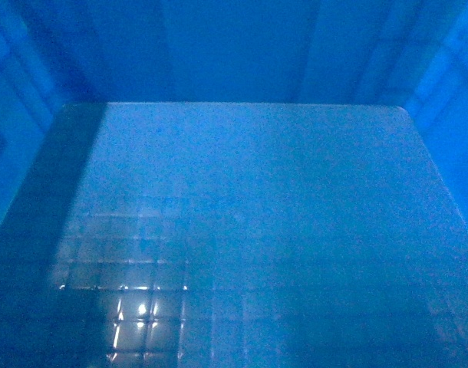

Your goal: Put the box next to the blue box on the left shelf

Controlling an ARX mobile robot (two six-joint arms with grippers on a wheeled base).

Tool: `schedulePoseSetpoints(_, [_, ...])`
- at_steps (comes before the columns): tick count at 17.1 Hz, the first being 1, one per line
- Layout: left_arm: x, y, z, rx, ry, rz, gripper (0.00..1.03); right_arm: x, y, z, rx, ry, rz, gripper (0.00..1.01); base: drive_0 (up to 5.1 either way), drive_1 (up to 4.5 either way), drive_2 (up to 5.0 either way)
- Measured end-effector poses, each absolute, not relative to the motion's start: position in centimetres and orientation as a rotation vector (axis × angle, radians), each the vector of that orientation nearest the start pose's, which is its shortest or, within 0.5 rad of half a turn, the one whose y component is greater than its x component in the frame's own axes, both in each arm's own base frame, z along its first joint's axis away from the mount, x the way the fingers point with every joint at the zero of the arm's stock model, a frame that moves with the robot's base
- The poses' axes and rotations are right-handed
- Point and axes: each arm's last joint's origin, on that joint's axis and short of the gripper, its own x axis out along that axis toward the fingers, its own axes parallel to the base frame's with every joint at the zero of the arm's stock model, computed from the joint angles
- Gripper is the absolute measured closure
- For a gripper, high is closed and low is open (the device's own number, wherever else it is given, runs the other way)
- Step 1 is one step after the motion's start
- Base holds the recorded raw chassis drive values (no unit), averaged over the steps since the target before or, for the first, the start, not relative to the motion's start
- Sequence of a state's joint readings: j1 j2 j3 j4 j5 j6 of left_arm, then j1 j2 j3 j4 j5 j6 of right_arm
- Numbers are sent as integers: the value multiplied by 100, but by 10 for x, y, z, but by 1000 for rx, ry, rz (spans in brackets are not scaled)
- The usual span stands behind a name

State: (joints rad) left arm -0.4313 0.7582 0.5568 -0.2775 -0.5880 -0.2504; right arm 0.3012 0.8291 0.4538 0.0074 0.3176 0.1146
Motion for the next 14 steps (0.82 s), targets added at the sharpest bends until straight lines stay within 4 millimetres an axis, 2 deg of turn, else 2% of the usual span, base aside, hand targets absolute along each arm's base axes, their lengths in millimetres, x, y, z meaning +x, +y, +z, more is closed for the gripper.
schedulePoseSetpoints(14, [154,-53,253,-13,394,205,83,175,45,230,2,346,-36,79,-499,240,240])
